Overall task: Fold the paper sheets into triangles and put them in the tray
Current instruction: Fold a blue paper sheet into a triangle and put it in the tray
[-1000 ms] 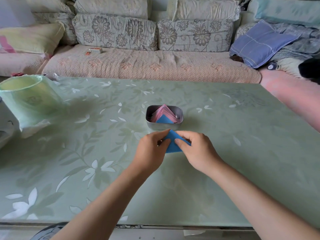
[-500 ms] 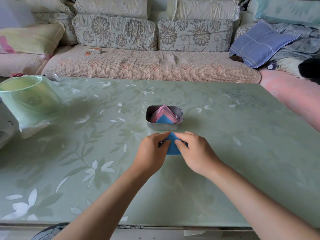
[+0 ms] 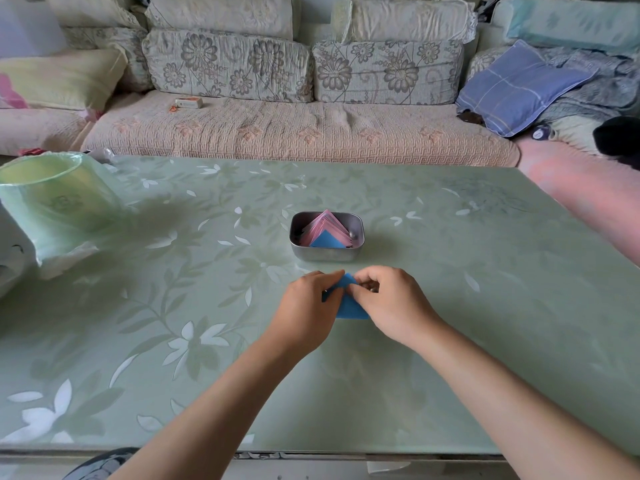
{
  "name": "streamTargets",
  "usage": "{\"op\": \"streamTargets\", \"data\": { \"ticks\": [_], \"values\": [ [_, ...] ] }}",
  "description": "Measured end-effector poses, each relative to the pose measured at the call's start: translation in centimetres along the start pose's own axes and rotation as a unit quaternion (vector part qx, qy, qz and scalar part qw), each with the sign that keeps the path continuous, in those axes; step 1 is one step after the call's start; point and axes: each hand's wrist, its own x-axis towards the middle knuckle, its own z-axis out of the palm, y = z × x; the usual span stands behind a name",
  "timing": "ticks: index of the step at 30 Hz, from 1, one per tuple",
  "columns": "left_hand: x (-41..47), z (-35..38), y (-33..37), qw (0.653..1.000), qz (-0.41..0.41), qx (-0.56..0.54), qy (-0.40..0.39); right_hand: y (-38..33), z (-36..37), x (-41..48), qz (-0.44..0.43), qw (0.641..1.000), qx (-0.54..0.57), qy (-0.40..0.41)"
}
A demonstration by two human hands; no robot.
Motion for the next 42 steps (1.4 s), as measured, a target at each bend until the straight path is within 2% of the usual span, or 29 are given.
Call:
{"op": "streamTargets", "data": {
  "ticks": [5, 9, 11, 14, 17, 21, 28, 34, 39, 42],
  "values": [
    [-0.2, -0.4, -0.2, 0.996, -0.024, 0.042, -0.078, 0.6, 0.0, 0.2, 0.051, 0.995, -0.051, -0.072],
    [-0.5, -1.3, -0.7, 0.986, -0.073, 0.086, -0.125, 0.6, 0.6, 0.2, 0.055, 0.989, -0.114, -0.073],
    [-0.6, -1.9, -1.1, 0.984, -0.052, 0.131, -0.105, 0.5, 0.8, 0.2, 0.045, 0.986, -0.143, -0.067],
    [-0.8, -2.5, -0.9, 0.989, 0.013, 0.117, -0.094, 0.7, 1.2, 0.3, 0.017, 0.979, -0.197, -0.056],
    [-1.0, -2.6, -0.4, 0.986, 0.051, 0.103, -0.117, 0.8, 1.5, 0.3, -0.010, 0.973, -0.229, -0.035],
    [-1.1, -2.4, -0.3, 0.975, 0.059, 0.137, -0.164, 0.8, 1.8, 0.4, -0.026, 0.971, -0.237, -0.021],
    [-1.1, -2.6, 0.1, 0.968, 0.049, 0.154, -0.190, 0.7, 1.3, 0.1, -0.055, 0.965, -0.257, 0.010],
    [-1.7, -2.3, 0.2, 0.966, 0.069, 0.173, -0.181, 0.8, 0.5, -0.4, -0.125, 0.951, -0.281, -0.040],
    [-2.7, -2.0, 0.0, 0.957, 0.104, 0.217, -0.159, 0.8, 0.0, -0.4, -0.110, 0.951, -0.283, -0.060],
    [-3.8, -1.8, 0.0, 0.940, 0.144, 0.271, -0.148, 0.7, 0.1, -0.4, -0.101, 0.952, -0.284, -0.056]
  ]
}}
